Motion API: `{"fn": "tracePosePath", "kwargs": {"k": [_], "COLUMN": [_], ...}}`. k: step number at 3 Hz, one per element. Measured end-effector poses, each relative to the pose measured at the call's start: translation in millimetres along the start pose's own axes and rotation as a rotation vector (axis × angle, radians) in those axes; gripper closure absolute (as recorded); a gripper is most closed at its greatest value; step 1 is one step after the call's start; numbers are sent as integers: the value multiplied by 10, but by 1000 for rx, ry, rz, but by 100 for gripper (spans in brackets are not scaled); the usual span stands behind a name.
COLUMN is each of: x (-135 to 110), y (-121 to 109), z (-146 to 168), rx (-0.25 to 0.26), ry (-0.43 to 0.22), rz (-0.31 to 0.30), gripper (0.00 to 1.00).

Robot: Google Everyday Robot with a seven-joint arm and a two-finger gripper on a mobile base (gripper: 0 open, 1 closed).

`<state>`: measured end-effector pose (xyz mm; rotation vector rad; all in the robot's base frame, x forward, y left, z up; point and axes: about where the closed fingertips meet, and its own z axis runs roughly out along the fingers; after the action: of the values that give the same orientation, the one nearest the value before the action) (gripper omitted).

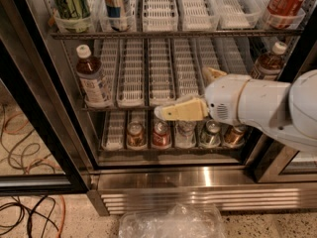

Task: Pick coke can from top shelf of fridge

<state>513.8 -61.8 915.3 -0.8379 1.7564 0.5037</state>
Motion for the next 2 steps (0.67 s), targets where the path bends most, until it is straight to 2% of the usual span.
{"fn": "tracePosePath", "kwargs": {"k": [1,2], "x": [-321,-321], "y": [188,189], "z": [212,212], "rx": [8,8], "ry": [-64,-63], "rz": [13,13], "gripper": [0,0]}}
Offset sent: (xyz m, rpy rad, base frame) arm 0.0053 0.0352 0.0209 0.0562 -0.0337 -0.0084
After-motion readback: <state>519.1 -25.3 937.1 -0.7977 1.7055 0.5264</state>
